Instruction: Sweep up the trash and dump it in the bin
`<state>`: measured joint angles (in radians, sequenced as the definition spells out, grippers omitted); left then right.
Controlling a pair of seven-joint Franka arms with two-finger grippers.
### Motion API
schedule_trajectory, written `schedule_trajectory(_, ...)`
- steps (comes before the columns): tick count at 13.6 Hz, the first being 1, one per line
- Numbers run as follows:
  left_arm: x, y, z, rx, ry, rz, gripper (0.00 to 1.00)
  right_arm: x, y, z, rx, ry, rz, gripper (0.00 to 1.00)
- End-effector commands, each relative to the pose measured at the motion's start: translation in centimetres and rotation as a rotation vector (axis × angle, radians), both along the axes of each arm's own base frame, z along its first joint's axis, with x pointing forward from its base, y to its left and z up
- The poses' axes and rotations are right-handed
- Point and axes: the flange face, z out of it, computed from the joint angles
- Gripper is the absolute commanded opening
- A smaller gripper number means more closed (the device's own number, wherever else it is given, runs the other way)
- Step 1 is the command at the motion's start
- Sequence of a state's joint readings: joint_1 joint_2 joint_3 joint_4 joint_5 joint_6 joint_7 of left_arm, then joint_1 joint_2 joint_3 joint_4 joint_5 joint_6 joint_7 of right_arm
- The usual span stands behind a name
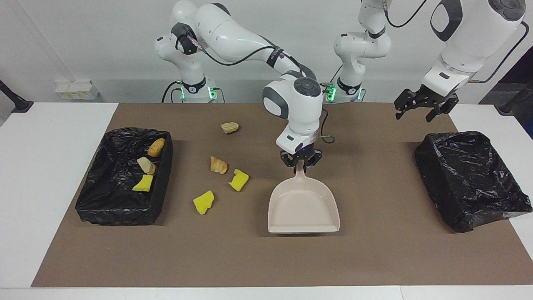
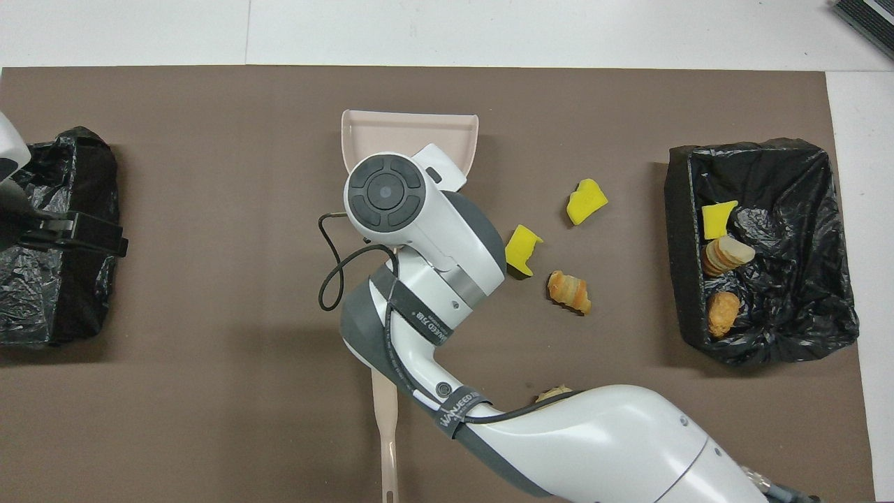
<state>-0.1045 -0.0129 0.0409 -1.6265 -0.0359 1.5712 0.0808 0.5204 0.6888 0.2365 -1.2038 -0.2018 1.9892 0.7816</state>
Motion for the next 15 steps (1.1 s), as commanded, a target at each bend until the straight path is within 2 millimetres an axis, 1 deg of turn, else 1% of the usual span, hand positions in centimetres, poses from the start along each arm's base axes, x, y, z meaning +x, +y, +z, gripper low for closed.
schedule_trajectory(1,-0.6,0.8,-0.1,0.005,-0.007,0.013,1.00,0.0,1.0,-2.2,0.022,0.037,-0.003,0.00)
schedule_trajectory(2,-0.7,1.0,0.0,0.004,-0.007,0.014,1.00,-0.4,1.6,-2.3,0.021,0.041,0.006,0.00)
schedule_trajectory(3,-0.8,0.5,-0.2,0.005,-0.004,0.003,1.00,-0.6,1.7,-2.3,0.027,0.049,0.005,0.00)
schedule_trajectory(4,-1.0,0.1,-0.8,0.005,0.006,-0.007,1.00,-0.8,1.9,-2.5,0.027,0.055,0.007,0.00)
schedule_trajectory(6,-1.9,0.0,-2.7,0.002,-0.001,-0.010,1.00,-1.1,1.9,-2.4,0.022,0.067,0.007,0.00)
schedule_trajectory(7,-2.3,0.0,-3.6,0.000,-0.028,-0.007,1.00,-1.1,1.8,-2.4,0.025,0.070,0.006,0.17)
schedule_trajectory(8,-2.1,-0.1,-4.1,-0.001,-0.051,0.011,1.00,-1.1,1.9,-2.6,0.027,0.078,0.002,0.27)
schedule_trajectory(9,-1.6,-0.3,-4.6,-0.001,-0.060,0.012,1.00,-1.1,1.8,-2.5,0.026,0.078,0.001,0.35)
schedule_trajectory(10,-0.8,-0.5,-5.6,0.000,-0.062,0.002,1.00,-0.9,1.6,-2.5,0.024,0.075,-0.001,0.42)
schedule_trajectory(11,-0.3,-1.1,-6.0,-0.001,-0.079,-0.004,1.00,-1.0,1.7,-2.5,0.024,0.076,-0.003,0.53)
schedule_trajectory(12,0.5,-1.6,-6.9,0.000,-0.083,-0.010,1.00,-0.7,1.4,-2.2,0.033,0.069,-0.019,0.65)
schedule_trajectory(13,1.4,-2.4,-8.0,0.001,-0.081,-0.022,1.00,0.2,0.3,-1.7,0.042,0.060,-0.039,0.74)
schedule_trajectory(14,2.4,-3.0,-9.5,0.004,-0.075,-0.029,1.00,1.8,-1.8,-0.2,0.058,0.044,-0.077,0.87)
schedule_trajectory(15,3.2,-3.6,-10.7,0.000,-0.085,-0.031,1.00,2.3,-3.1,3.1,0.083,0.008,-0.100,0.90)
